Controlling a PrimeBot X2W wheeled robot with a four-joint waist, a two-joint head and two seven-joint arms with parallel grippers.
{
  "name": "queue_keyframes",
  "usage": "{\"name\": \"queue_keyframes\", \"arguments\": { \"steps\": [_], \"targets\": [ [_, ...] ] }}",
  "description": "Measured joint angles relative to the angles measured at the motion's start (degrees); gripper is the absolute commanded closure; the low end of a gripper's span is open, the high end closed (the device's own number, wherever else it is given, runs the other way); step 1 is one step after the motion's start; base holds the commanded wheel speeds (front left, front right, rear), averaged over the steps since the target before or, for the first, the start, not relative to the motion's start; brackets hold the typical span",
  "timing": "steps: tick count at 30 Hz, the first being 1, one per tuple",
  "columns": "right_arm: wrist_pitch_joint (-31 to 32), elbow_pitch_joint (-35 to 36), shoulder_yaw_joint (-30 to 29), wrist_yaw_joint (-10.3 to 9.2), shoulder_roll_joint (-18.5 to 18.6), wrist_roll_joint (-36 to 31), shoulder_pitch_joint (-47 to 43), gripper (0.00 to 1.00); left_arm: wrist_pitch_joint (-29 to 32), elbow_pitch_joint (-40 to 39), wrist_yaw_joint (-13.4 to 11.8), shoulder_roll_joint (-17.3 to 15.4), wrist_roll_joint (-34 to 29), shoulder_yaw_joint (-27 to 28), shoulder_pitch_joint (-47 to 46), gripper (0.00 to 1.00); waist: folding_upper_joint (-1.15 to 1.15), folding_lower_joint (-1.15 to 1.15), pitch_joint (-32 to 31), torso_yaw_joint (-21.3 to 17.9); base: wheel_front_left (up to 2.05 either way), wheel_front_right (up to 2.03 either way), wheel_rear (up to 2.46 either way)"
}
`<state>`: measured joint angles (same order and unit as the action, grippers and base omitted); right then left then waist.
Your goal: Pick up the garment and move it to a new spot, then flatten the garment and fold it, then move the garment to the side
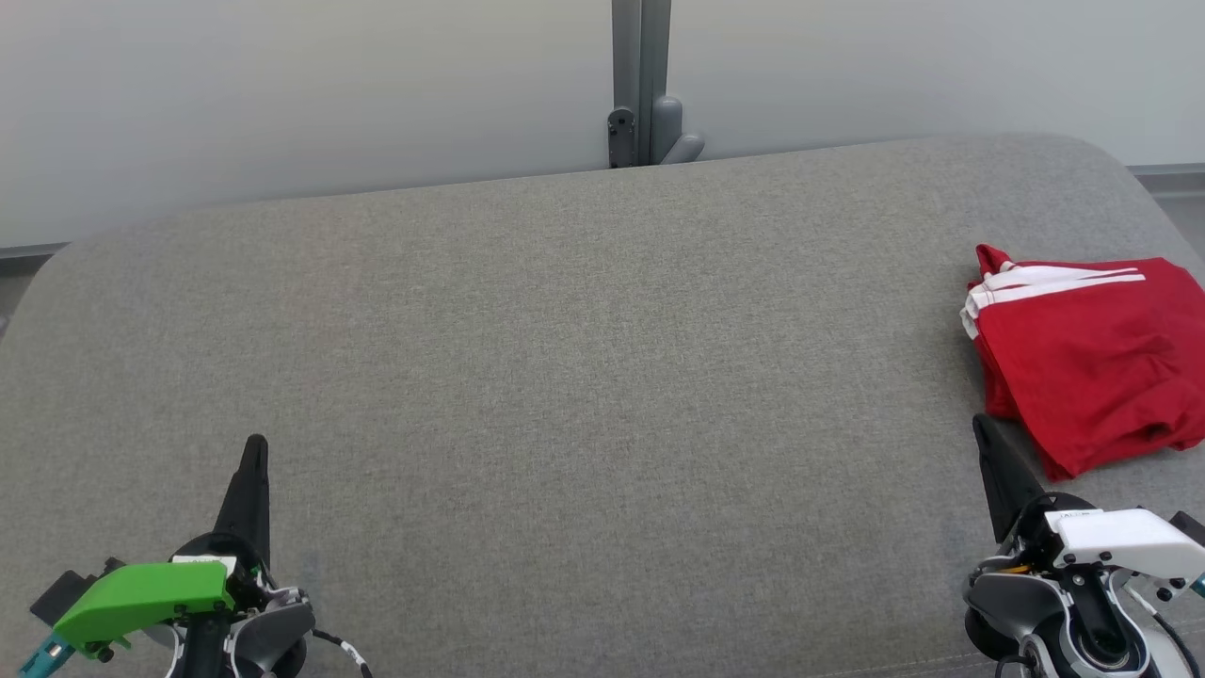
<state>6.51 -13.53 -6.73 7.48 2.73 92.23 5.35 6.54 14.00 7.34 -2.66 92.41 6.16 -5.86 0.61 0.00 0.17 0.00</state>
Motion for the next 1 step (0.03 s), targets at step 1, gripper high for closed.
{"name": "queue_keyframes", "arguments": {
  "steps": [1],
  "targets": [
    [0.0, 0.0, 0.0, 0.00, 0.0, 0.0, 0.0, 1.00, 0.0, 0.0, 0.0, 0.0, 0.0, 0.0, 0.0, 1.00, 0.00, 0.00, 0.0, 0.0, 0.00, 0.00, 0.00]
  ]
}}
